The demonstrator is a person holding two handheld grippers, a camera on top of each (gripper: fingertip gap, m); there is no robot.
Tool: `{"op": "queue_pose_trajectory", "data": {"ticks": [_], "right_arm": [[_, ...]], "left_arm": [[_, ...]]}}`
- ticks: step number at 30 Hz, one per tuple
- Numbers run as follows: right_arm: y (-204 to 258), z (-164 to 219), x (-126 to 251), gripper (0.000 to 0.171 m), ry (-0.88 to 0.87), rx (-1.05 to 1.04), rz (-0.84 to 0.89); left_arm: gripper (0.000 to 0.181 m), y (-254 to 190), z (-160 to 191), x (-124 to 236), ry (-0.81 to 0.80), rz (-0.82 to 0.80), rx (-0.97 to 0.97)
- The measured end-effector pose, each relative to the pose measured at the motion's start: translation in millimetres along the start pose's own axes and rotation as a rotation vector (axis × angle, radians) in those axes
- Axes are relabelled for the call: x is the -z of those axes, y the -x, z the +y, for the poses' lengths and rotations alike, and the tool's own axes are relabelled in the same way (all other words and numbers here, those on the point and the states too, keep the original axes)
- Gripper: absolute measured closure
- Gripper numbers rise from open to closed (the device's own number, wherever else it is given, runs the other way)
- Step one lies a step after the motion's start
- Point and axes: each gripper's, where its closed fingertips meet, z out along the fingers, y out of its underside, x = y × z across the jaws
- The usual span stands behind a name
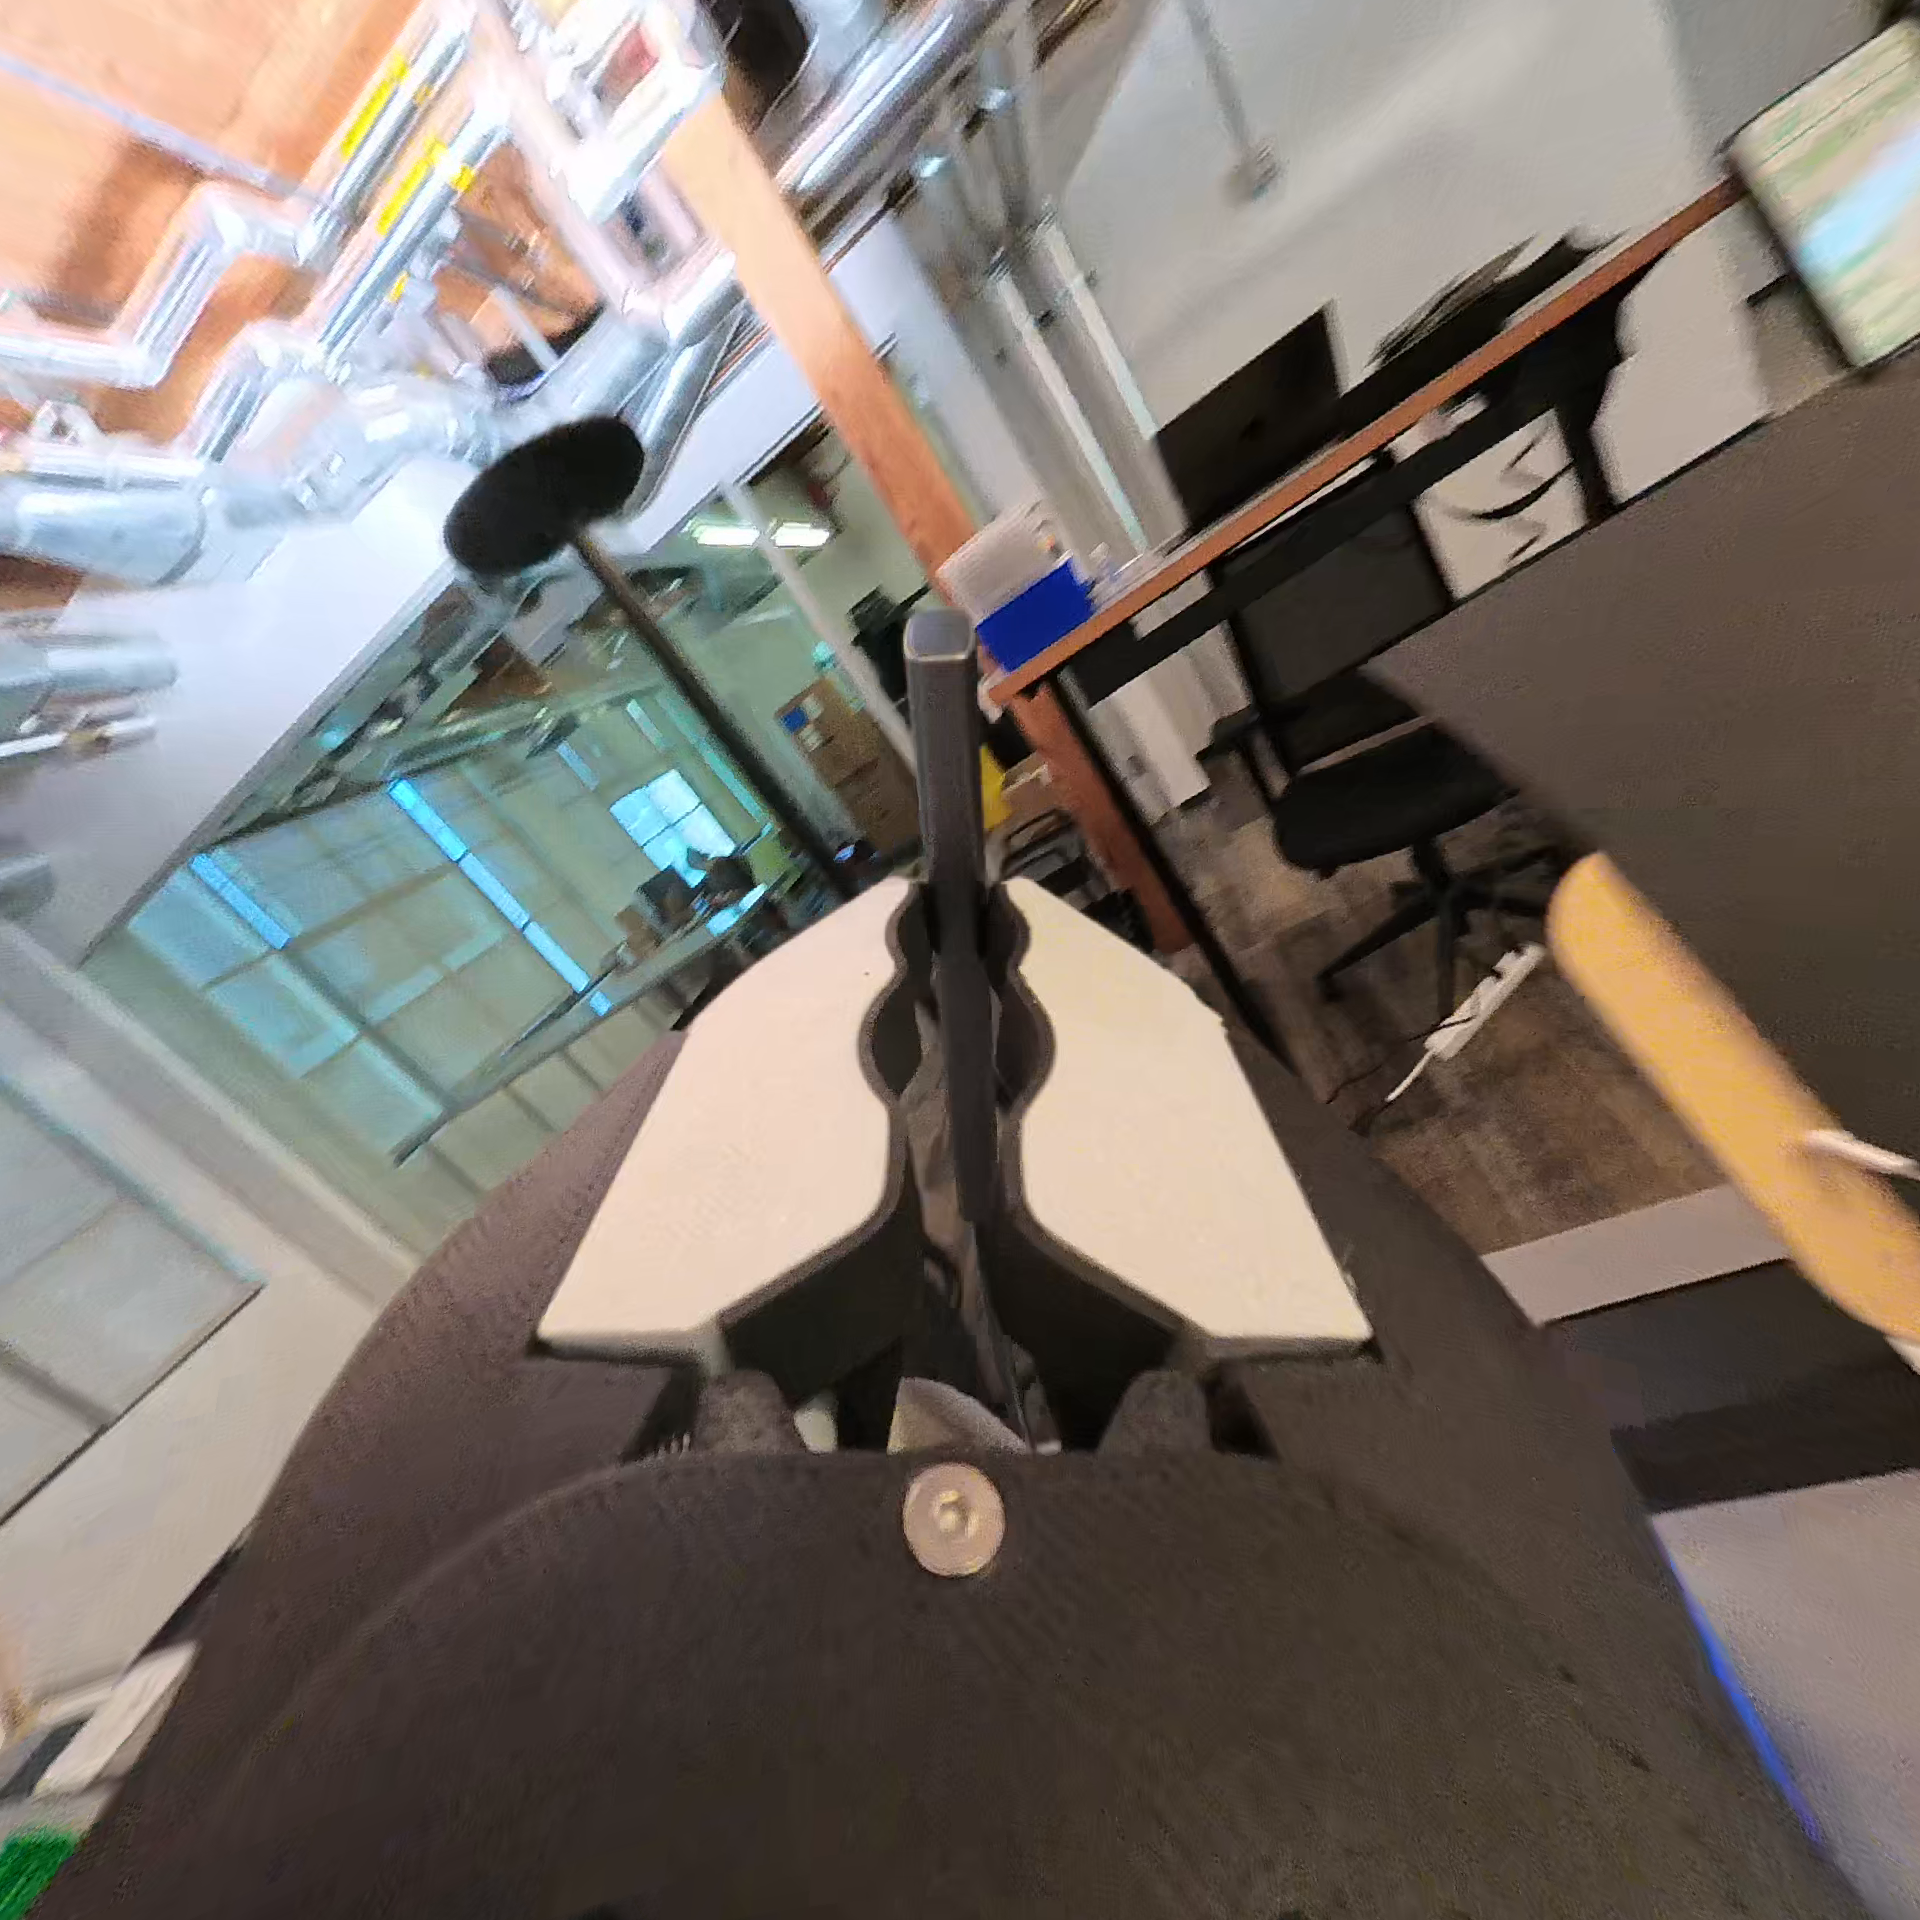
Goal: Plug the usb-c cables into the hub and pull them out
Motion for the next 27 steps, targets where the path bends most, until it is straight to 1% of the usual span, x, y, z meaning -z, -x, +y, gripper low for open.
{"op": "queue_pose_trajectory", "data": {"ticks": [3, 5, 8, 10, 12, 15, 16, 17, 20, 23, 27], "right_arm": [[19.4, -2.8, -3.5, 0.132, 0.013, 0.045, -0.072], [35.7, -6.9, -5.8, 0.132, 0.016, 0.066, -0.13], [67.7, -25.5, -3.9, 0.132, -0.042, -0.018, -0.286], [83.7, -37.1, -0.5, 0.13, -0.073, -0.118, -0.386], [92.1, -46.0, 2.9, 0.128, -0.103, -0.187, -0.45], [95.6, -55.5, 9.1, 0.131, -0.147, -0.26, -0.513], [95.5, -56.9, 11.3, 0.13, -0.156, -0.272, -0.529], [95.4, -56.2, 13.5, 0.129, -0.155, -0.271, -0.542], [92.8, -45.7, 17.0, 0.124, -0.12, -0.235, -0.556], [99.0, -38.5, 23.3, 0.125, -0.117, -0.246, -0.637], [112.1, -32.9, 32.3, 0.132, -0.14, -0.308, -0.781]], "left_arm": [[0.17, -41.9, -33.5, 25.7, -0.121, 0.104, 0.002], [0.17, -70.9, -44.6, 41.1, -0.171, 0.169, 0.022], [0.17, -120.8, -58.1, 64.6, -0.285, 0.29, 0.007], [0.17, -154.9, -64.1, 80.7, -0.369, 0.344, -0.075], [0.17, -187.2, -66.7, 95.9, -0.435, 0.375, -0.176], [0.17, -238.2, -64.6, 119.6, -0.535, 0.409, -0.41], [0.17, -255.9, -61.4, 127.4, -0.566, 0.422, -0.513], [0.17, -271.5, -59.6, 135.1, -0.594, 0.441, -0.576], [0.17, -312.8, -52.4, 157.5, -0.659, 0.526, -0.728], [0.17, -346.9, -43.9, 176.6, -0.714, 0.604, -0.843], [0.17, -375.6, -39.9, 193.3, -0.787, 0.667, -0.899]]}}
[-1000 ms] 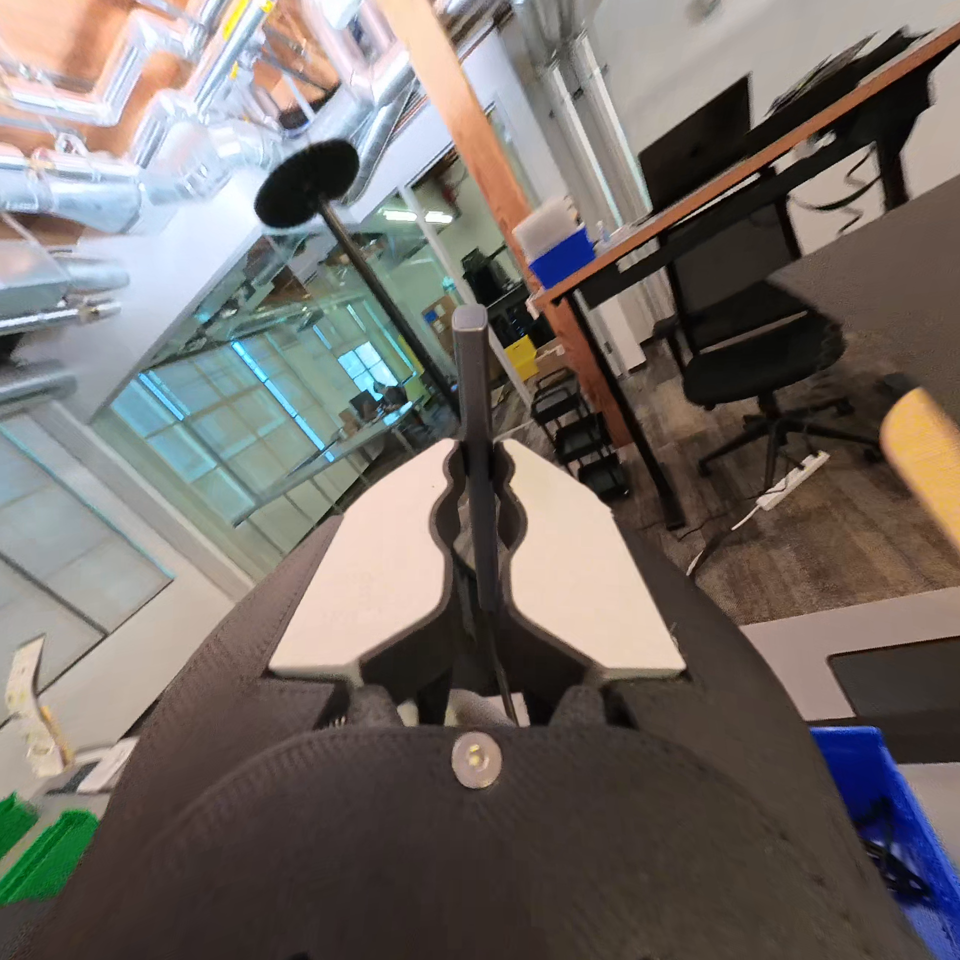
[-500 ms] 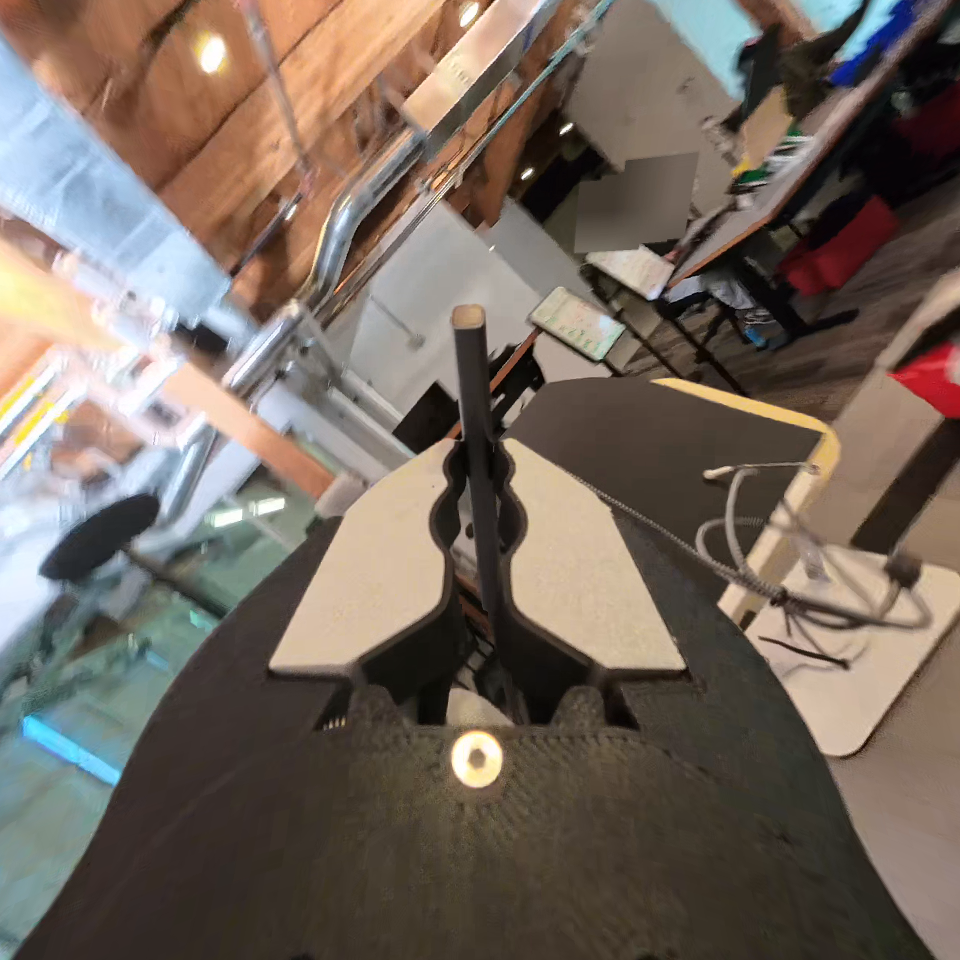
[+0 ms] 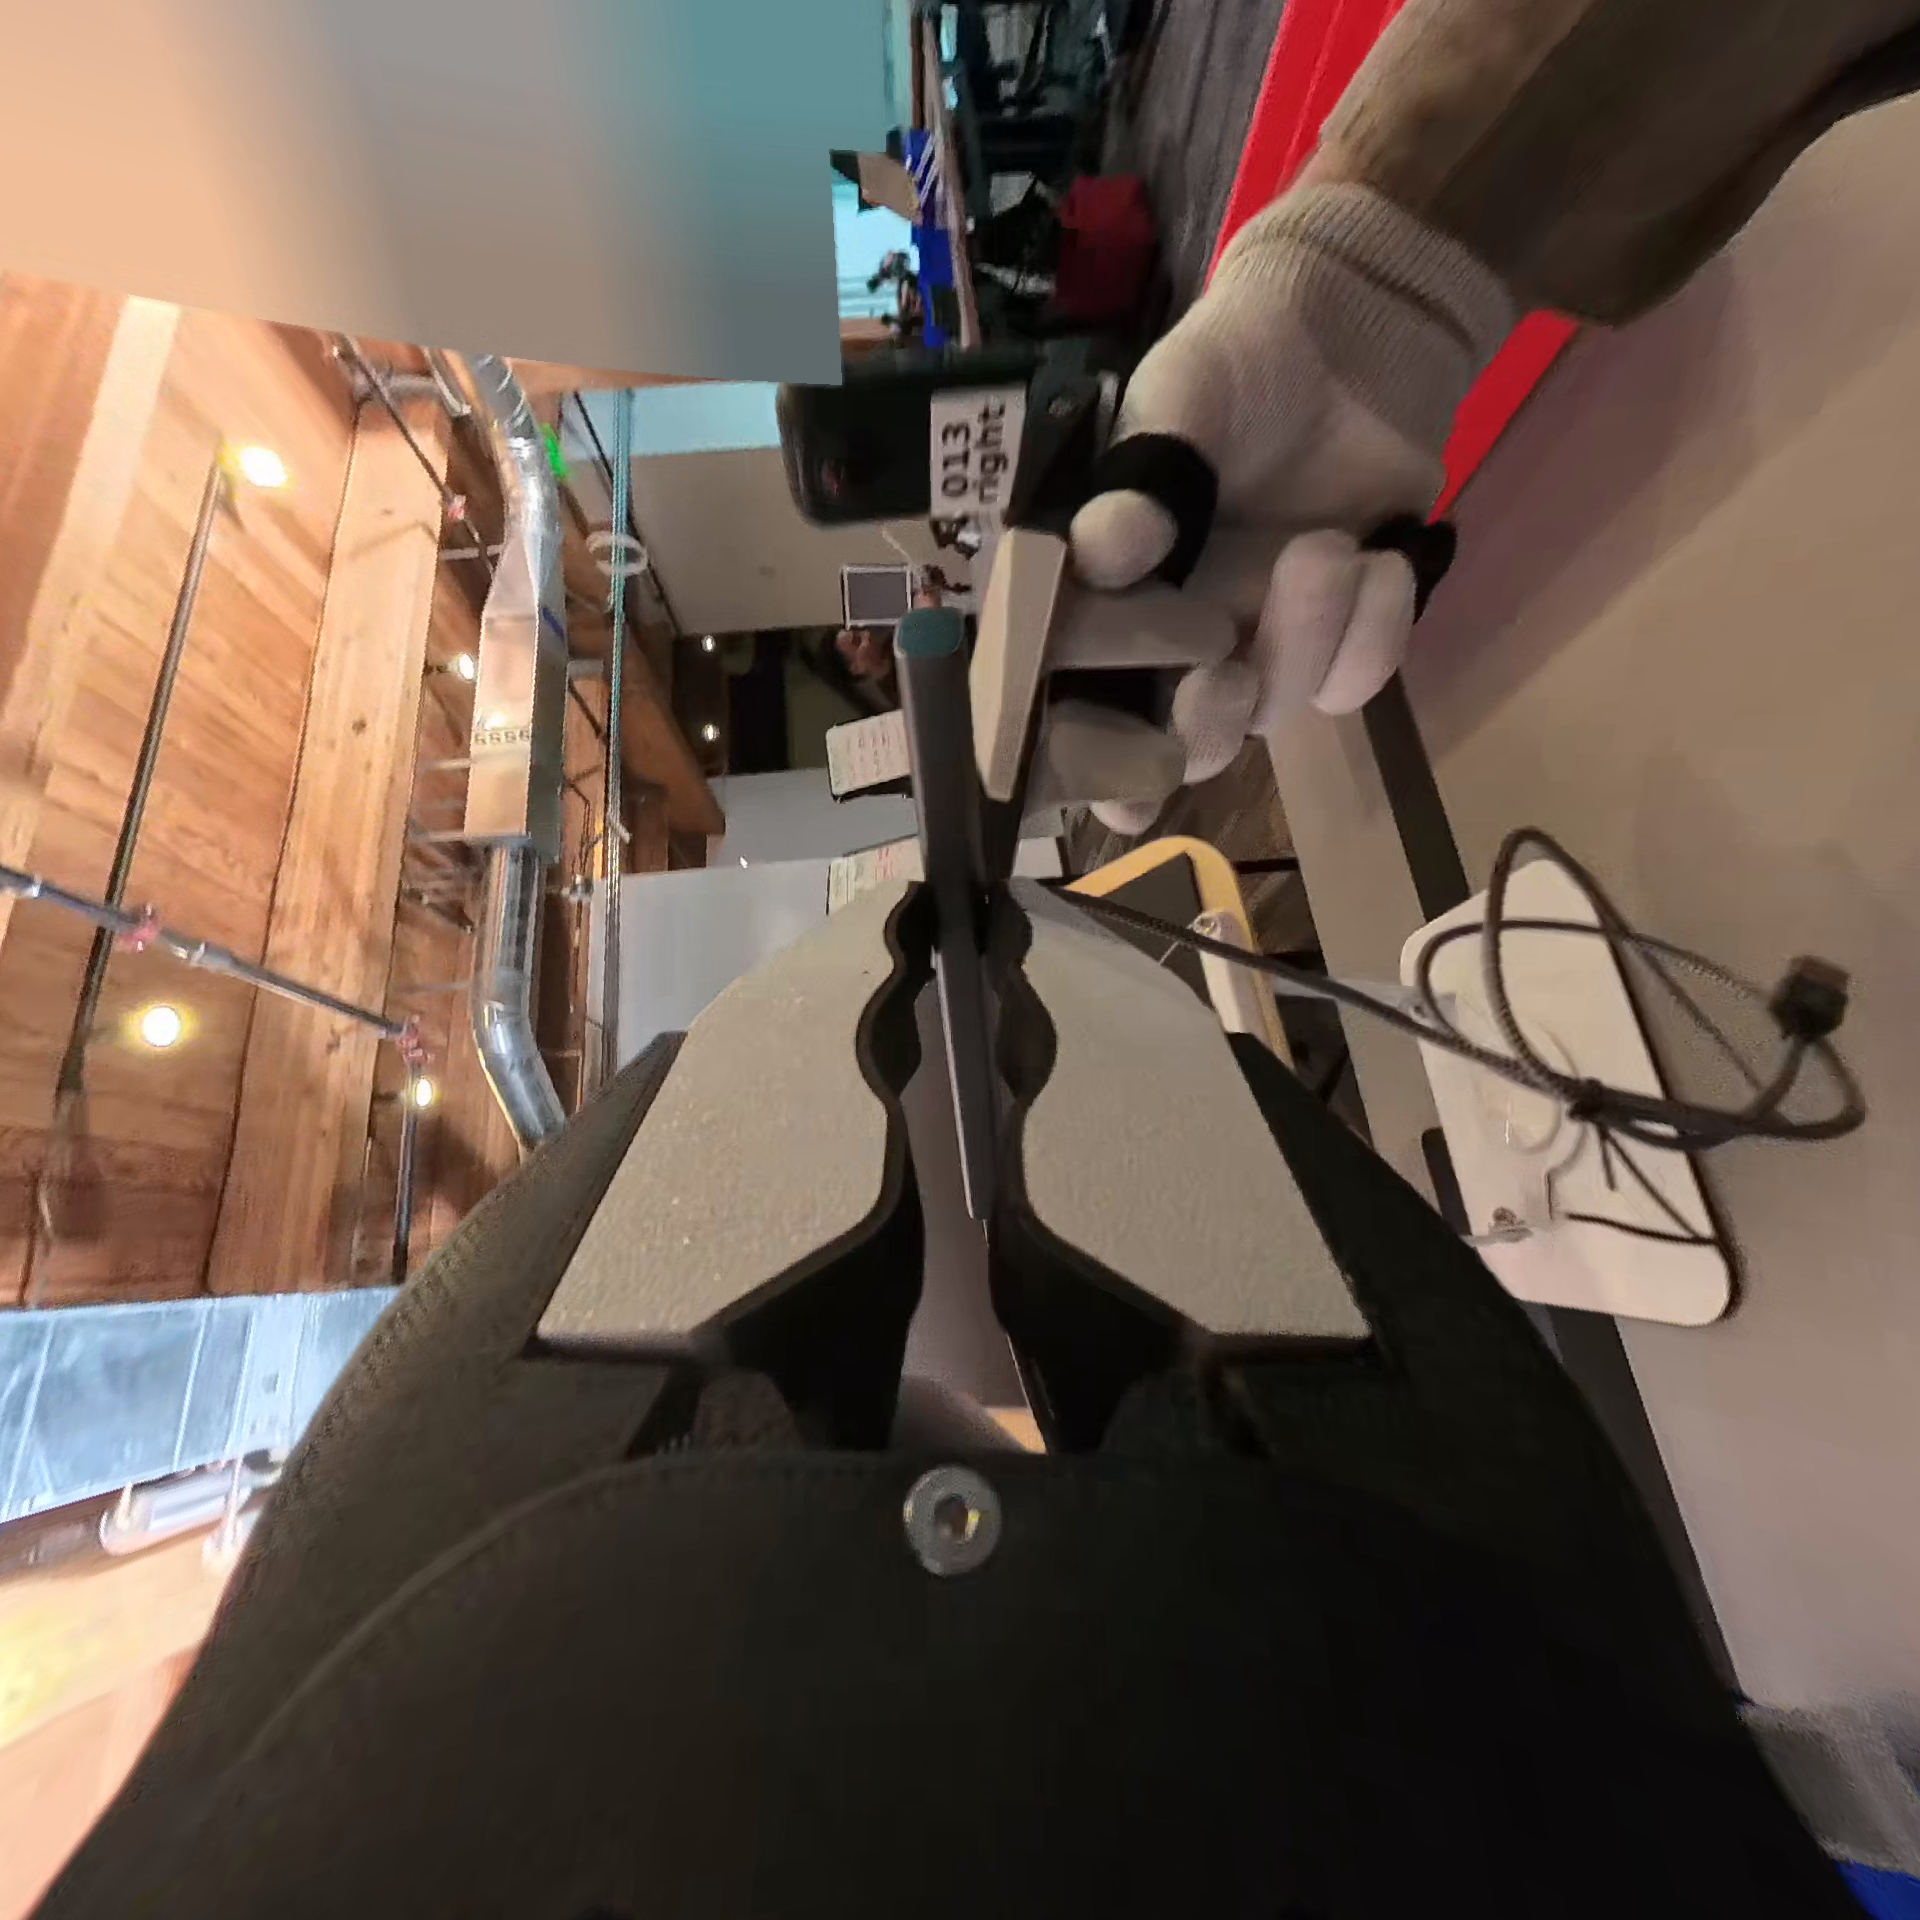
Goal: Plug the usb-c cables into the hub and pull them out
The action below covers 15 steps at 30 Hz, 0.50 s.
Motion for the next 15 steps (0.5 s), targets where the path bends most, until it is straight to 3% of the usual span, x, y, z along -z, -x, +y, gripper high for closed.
{"op": "queue_pose_trajectory", "data": {"ticks": [5, 15], "right_arm": [[20.1, 2.8, 3.0, 0.145, -0.074, -0.073, -0.192], [26.6, 11.5, -4.3, 0.164, -0.069, -0.093, -0.257]], "left_arm": [[0.17, -10.3, -18.4, -8.7, -0.069, 0.0, -0.017], [0.17, -18.1, -27.9, -18.2, -0.117, 0.01, -0.03]]}}
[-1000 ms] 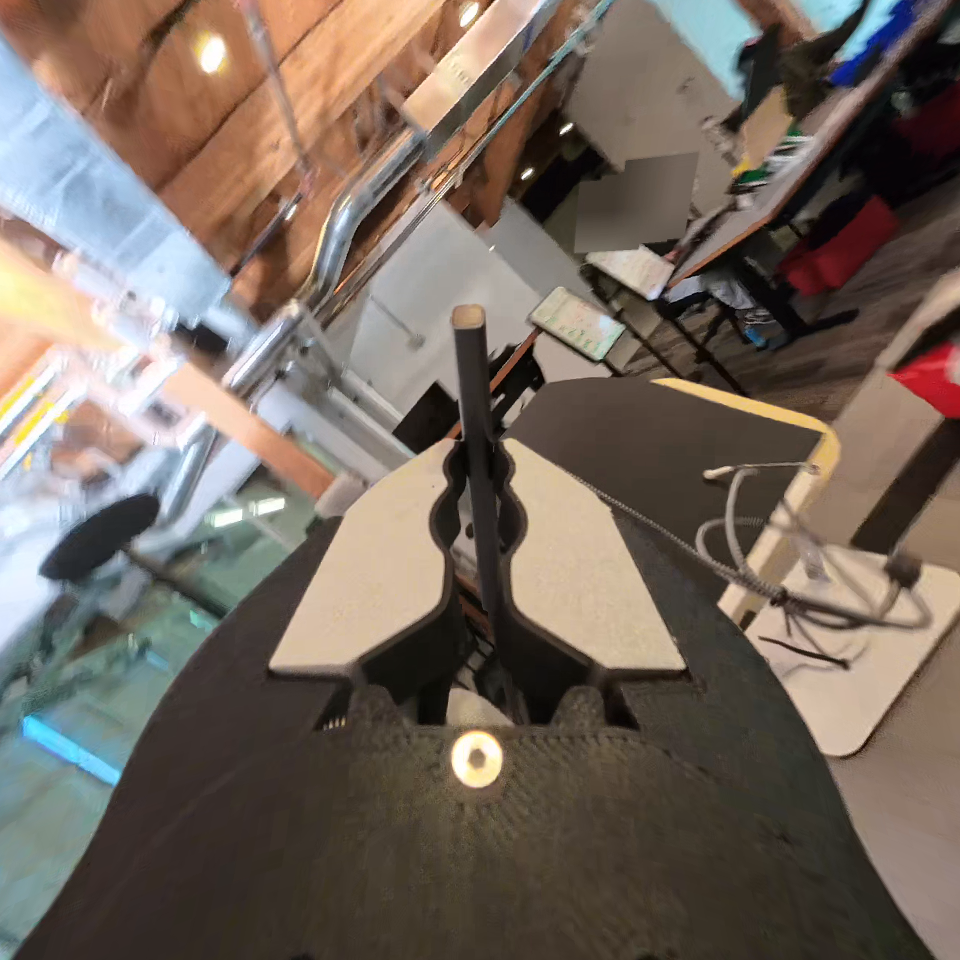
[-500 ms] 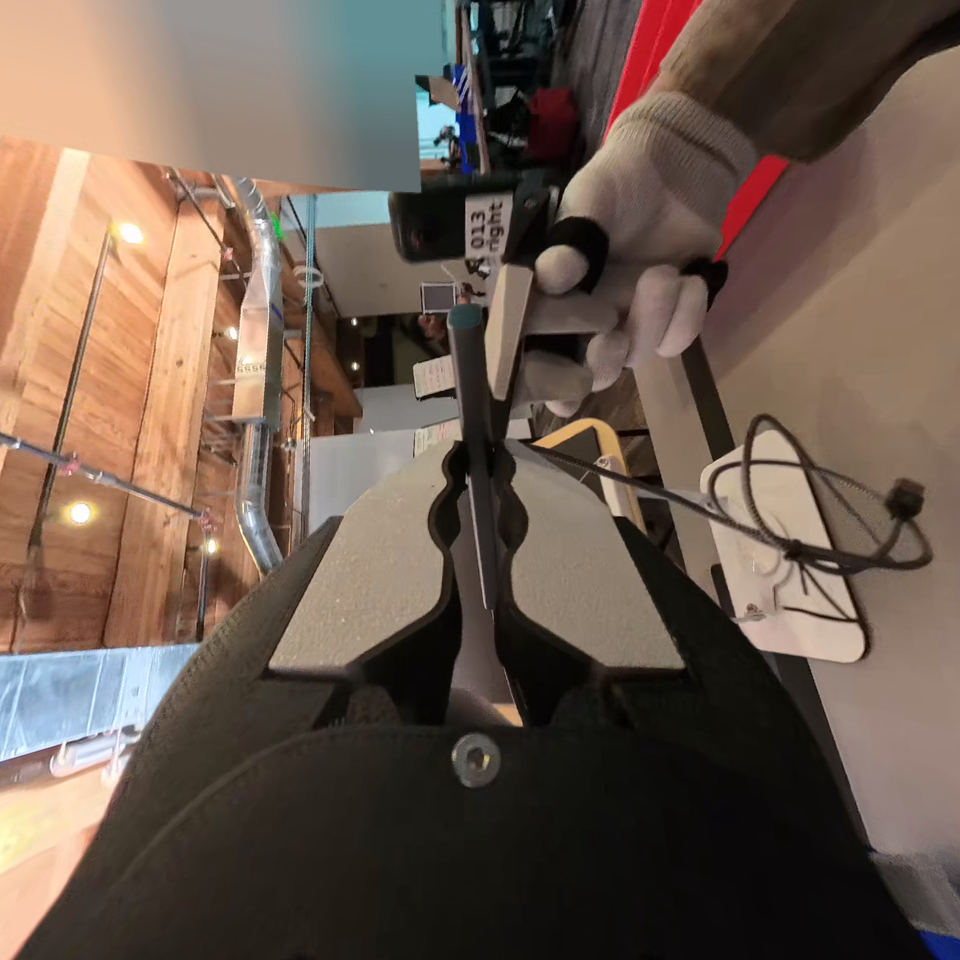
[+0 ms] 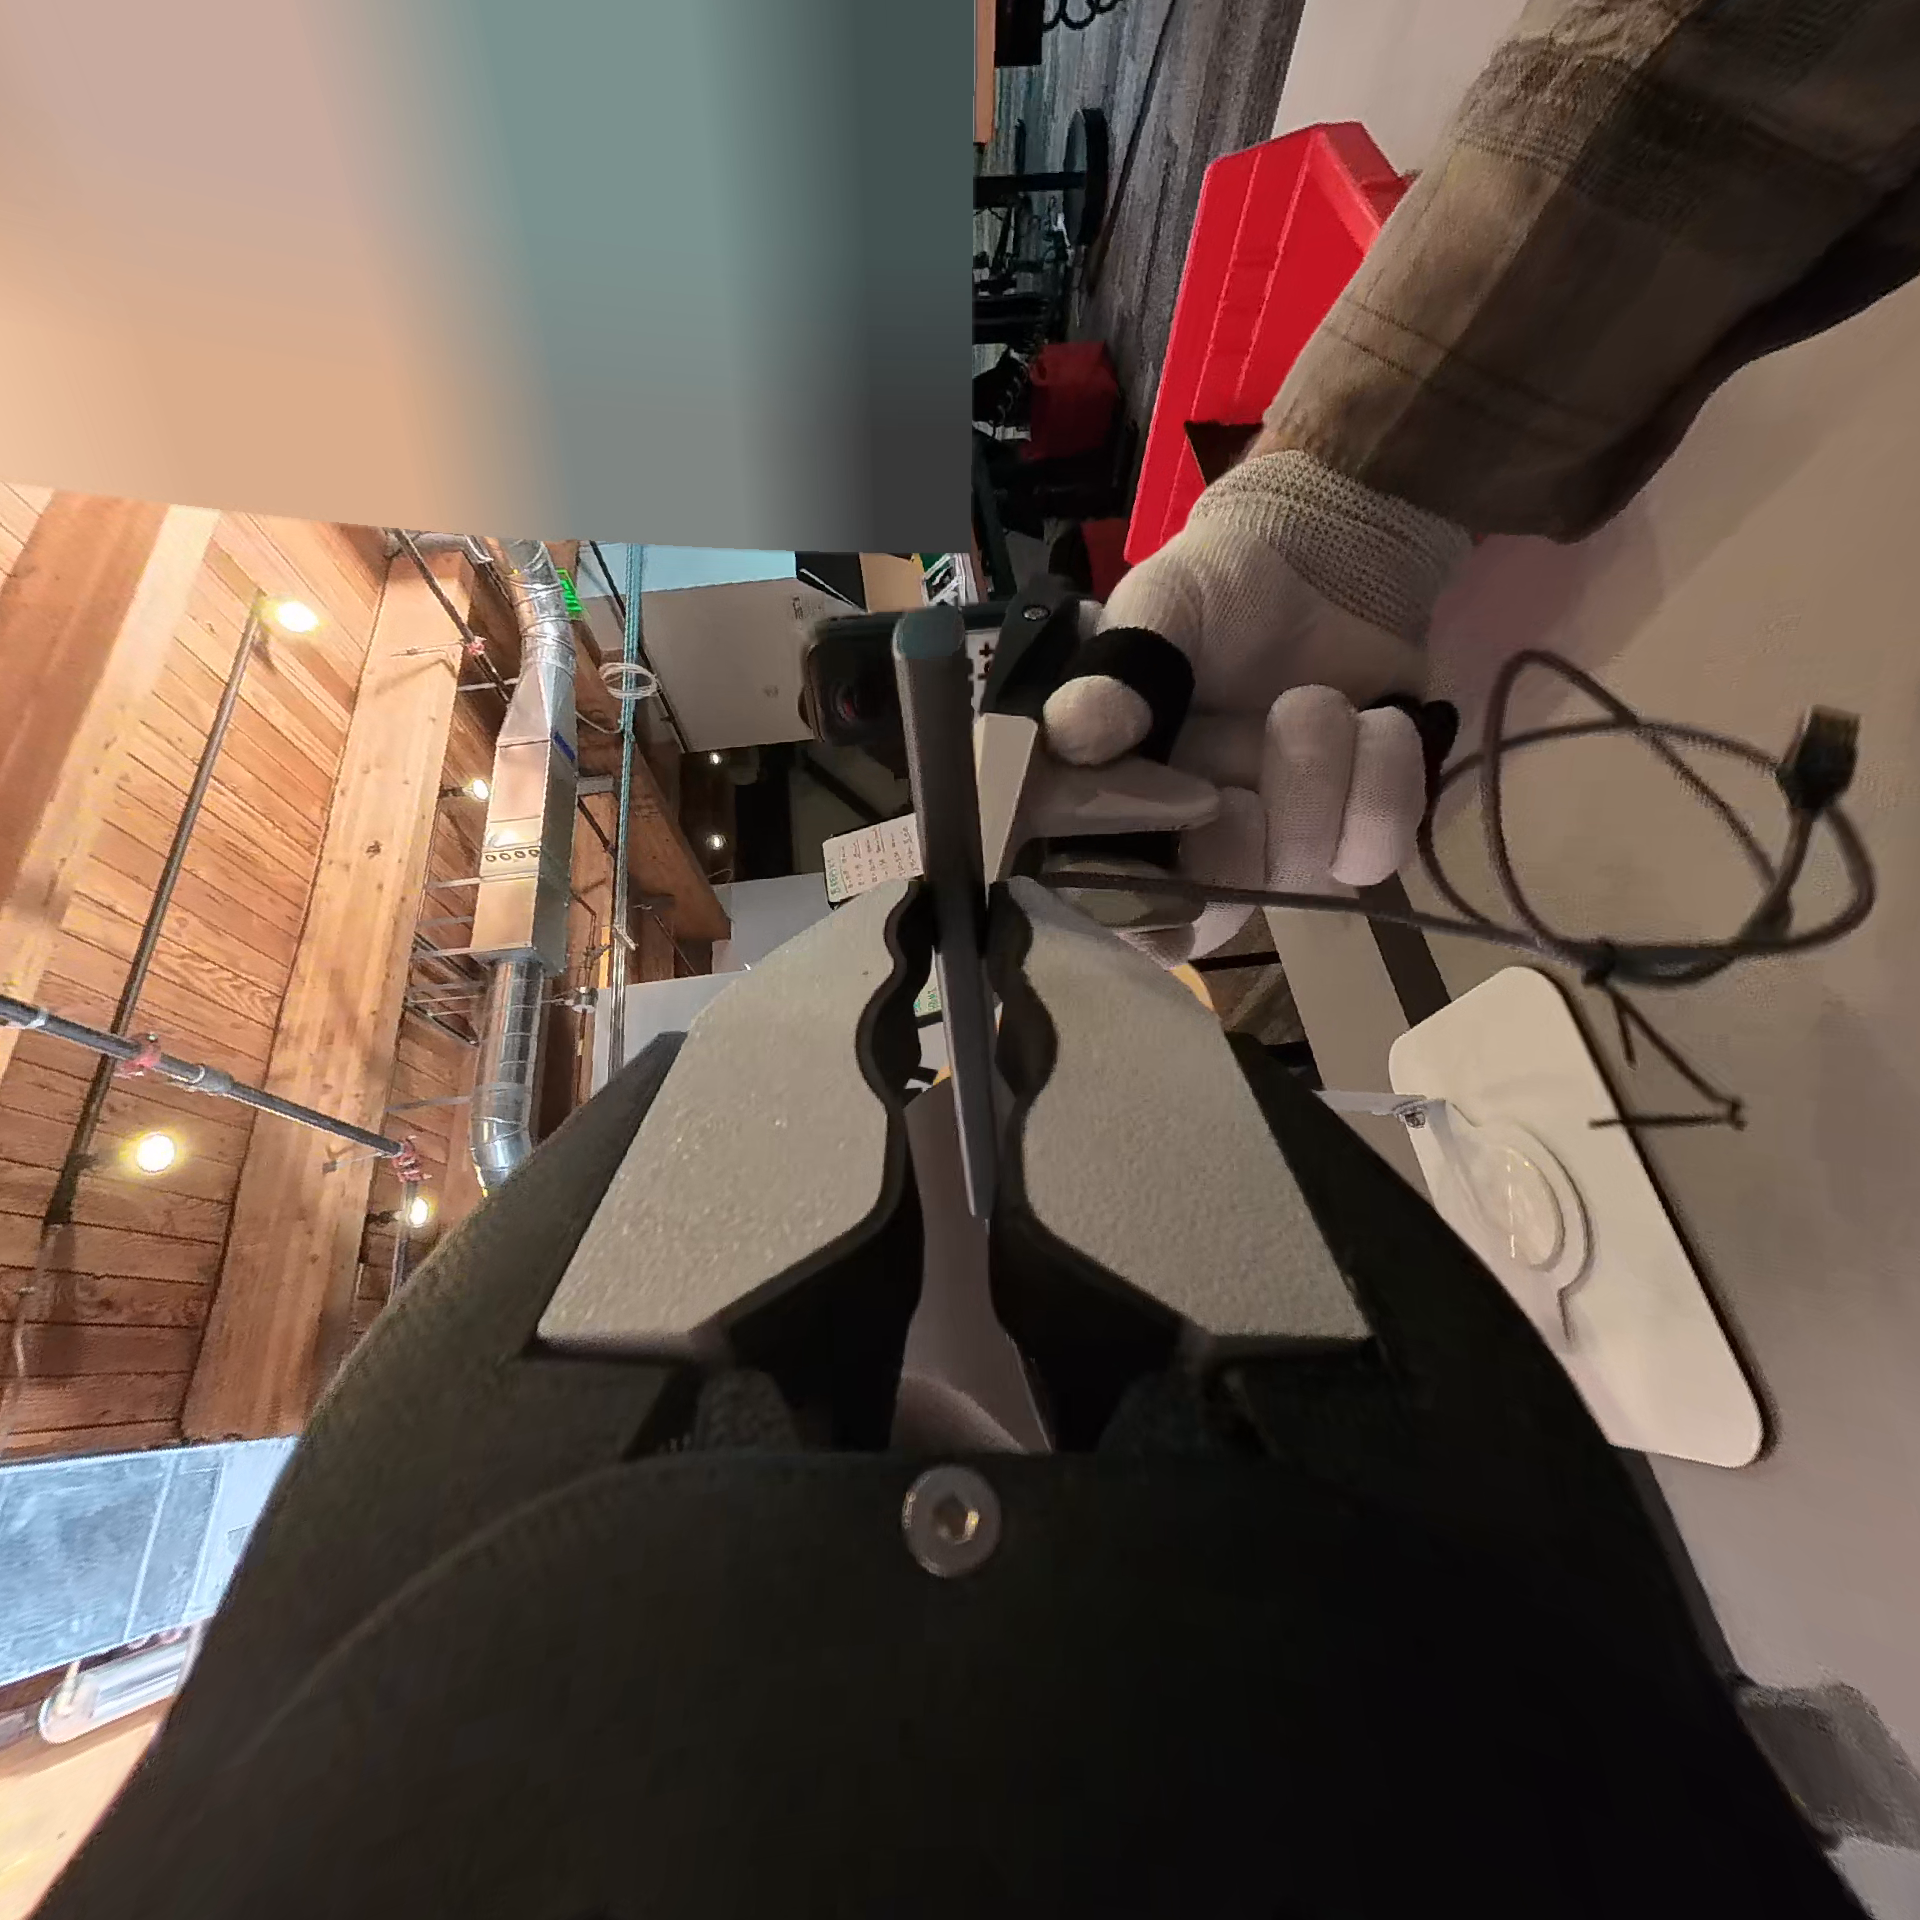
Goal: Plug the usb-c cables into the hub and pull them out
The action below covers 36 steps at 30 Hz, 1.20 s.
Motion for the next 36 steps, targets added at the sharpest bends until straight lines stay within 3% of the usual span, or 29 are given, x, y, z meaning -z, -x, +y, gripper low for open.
{"op": "queue_pose_trajectory", "data": {"ticks": [11, 14, 17, 22, 25, 30, 33, 35, 36], "right_arm": [[-15.6, -7.6, 4.2, 0.164, -0.043, 0.09, 0.102], [-19.8, -11.0, 10.4, 0.165, -0.046, 0.115, 0.145], [-24.6, -11.8, 17.5, 0.164, -0.029, 0.141, 0.195], [-37.6, -8.7, 28.6, 0.164, 0.036, 0.201, 0.308], [-43.5, -8.8, 34.9, 0.164, 0.069, 0.237, 0.37], [-53.8, -4.4, 36.4, 0.165, 0.166, 0.285, 0.469], [-51.4, -3.1, 30.7, 0.165, 0.193, 0.311, 0.466], [-47.7, -4.9, 27.5, 0.164, 0.183, 0.32, 0.448], [-47.6, -4.7, 27.7, 0.164, 0.186, 0.328, 0.45]], "left_arm": [[0.17, 7.1, 17.7, -2.7, 0.058, -0.059, 0.06], [0.161, 11.8, 24.0, 0.4, 0.083, -0.078, 0.14], [0.149, 18.9, 31.6, 4.6, 0.106, -0.09, 0.319], [0.13, 27.8, 50.4, 21.0, 0.102, -0.054, 0.838], [0.105, 22.8, 64.7, 29.1, 0.152, -0.011, 1.033], [0.066, -3.1, 69.9, 20.1, 0.379, 0.06, 0.781], [0.059, -23.2, 70.5, 7.0, 0.462, 0.137, 0.608], [0.065, -34.7, 65.8, 0.5, 0.404, 0.228, 0.705], [0.066, -37.7, 59.4, -1.5, 0.34, 0.292, 0.862]]}}
